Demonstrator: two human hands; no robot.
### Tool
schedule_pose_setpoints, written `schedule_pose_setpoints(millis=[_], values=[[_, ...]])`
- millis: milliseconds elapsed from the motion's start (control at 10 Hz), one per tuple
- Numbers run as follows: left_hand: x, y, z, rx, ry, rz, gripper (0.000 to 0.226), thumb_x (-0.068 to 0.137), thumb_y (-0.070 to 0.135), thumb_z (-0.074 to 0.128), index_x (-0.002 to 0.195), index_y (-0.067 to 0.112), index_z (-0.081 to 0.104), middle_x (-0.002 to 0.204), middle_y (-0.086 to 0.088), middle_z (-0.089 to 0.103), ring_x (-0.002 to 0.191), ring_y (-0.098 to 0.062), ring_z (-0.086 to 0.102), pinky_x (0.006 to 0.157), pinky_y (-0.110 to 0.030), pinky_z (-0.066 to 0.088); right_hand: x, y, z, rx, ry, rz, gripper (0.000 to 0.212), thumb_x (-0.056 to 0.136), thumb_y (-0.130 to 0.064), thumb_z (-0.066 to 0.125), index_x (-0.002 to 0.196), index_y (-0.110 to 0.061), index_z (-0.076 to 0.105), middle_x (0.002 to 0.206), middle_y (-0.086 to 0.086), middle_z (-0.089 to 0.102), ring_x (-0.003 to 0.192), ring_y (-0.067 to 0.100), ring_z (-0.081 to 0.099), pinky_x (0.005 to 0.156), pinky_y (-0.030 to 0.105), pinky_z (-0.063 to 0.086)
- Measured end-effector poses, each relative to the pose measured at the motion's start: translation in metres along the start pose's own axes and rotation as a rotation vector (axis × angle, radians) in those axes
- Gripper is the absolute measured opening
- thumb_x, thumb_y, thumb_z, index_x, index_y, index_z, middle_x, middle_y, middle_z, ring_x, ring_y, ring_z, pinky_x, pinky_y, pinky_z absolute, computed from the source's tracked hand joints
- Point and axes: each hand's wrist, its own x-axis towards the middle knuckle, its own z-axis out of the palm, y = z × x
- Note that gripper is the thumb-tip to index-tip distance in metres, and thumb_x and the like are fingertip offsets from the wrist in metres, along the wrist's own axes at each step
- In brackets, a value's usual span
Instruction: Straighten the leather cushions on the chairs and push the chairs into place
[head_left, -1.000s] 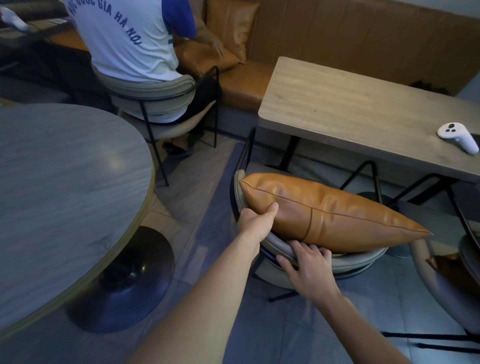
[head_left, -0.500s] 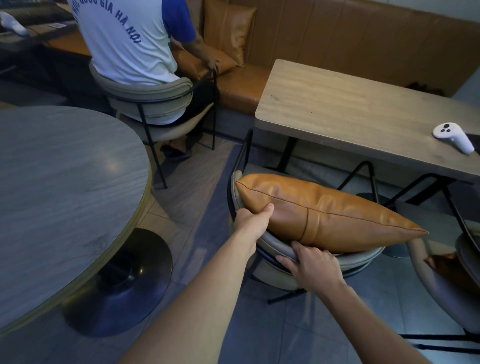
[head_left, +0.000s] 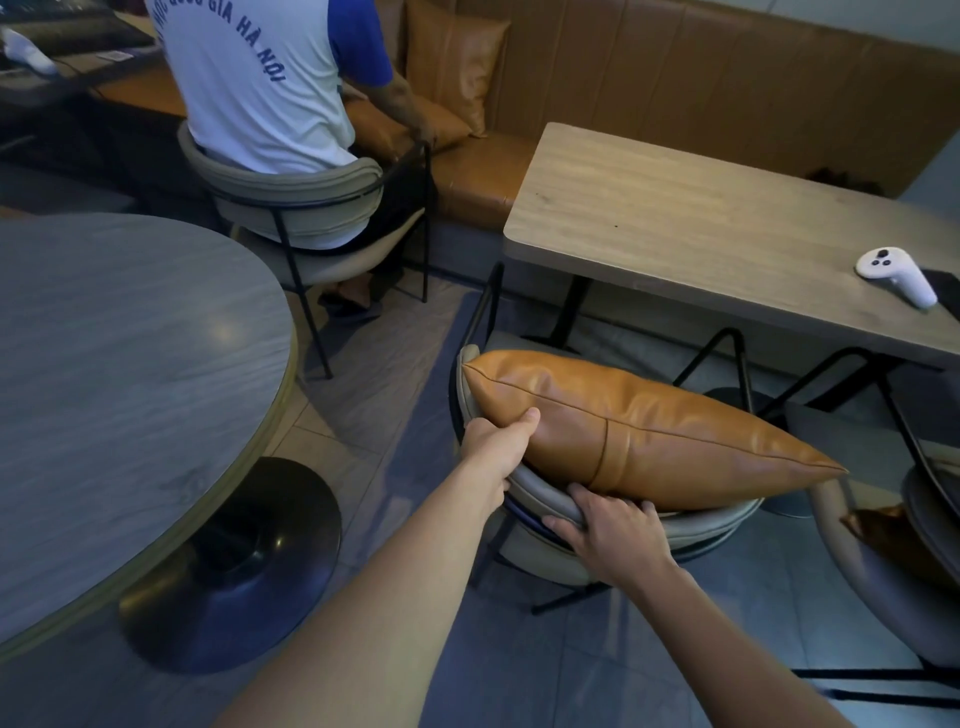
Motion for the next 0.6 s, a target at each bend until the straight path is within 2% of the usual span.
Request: schedule_pose_setpoints(millis=[200,300,400,500,600], values=[[0.000,0.003,0.001,0.011,-0.011,0.013,0.074,0.089,0.041,0.073,0.146,0.009,0.039,0.149,-0.012,0.051,0.133,-0.035,0.051,0.109,-0.060,0.042,0.001,-0.001,-0.001,0.021,-0.041,0.007,0.057,0.096,-0.070,0.032,0.136,-0.031,0.046,0.124,0.001,0.069,0.118,0.029,0.060,0.097,0.046,0.036],[-0.009,-0.004,0.004,0.043,0.024,0.033,0.083,0.088,0.052,0.070,0.150,0.011,0.033,0.151,-0.011,0.049,0.134,-0.034,0.050,0.111,-0.056,0.042,-0.003,0.002,-0.002,0.075,-0.034,0.009,0.054,0.096,-0.067,0.037,0.130,-0.028,0.050,0.121,0.003,0.070,0.118,0.030,0.060,0.096,0.045,0.037],[-0.015,-0.010,0.005,0.217,0.112,0.077,0.083,0.089,0.063,0.061,0.149,0.010,0.038,0.148,-0.011,0.051,0.132,-0.034,0.051,0.107,-0.048,0.044,-0.012,0.006,-0.011,0.094,-0.022,-0.038,0.046,0.097,-0.061,0.043,0.123,-0.026,0.055,0.119,0.004,0.070,0.116,0.032,0.061,0.092,0.043,0.039],[-0.044,-0.002,0.017,0.907,0.298,0.170,0.062,0.100,0.057,0.040,0.136,0.009,0.054,0.132,-0.013,0.061,0.120,-0.034,0.058,0.084,-0.038,0.041,-0.029,0.032,-0.038,0.222,-0.006,-0.024,0.045,0.095,-0.060,0.048,0.120,-0.026,0.063,0.115,0.004,0.071,0.110,0.032,0.064,0.086,0.040,0.045],[-0.070,0.017,0.034,1.147,0.290,0.255,0.050,0.098,0.046,0.044,0.132,0.012,0.058,0.131,-0.013,0.062,0.118,-0.035,0.059,0.082,-0.038,0.041,-0.038,0.057,-0.062,0.374,0.037,0.047,0.048,0.092,-0.063,0.050,0.116,-0.027,0.068,0.112,0.003,0.072,0.106,0.029,0.066,0.087,0.040,0.052]])
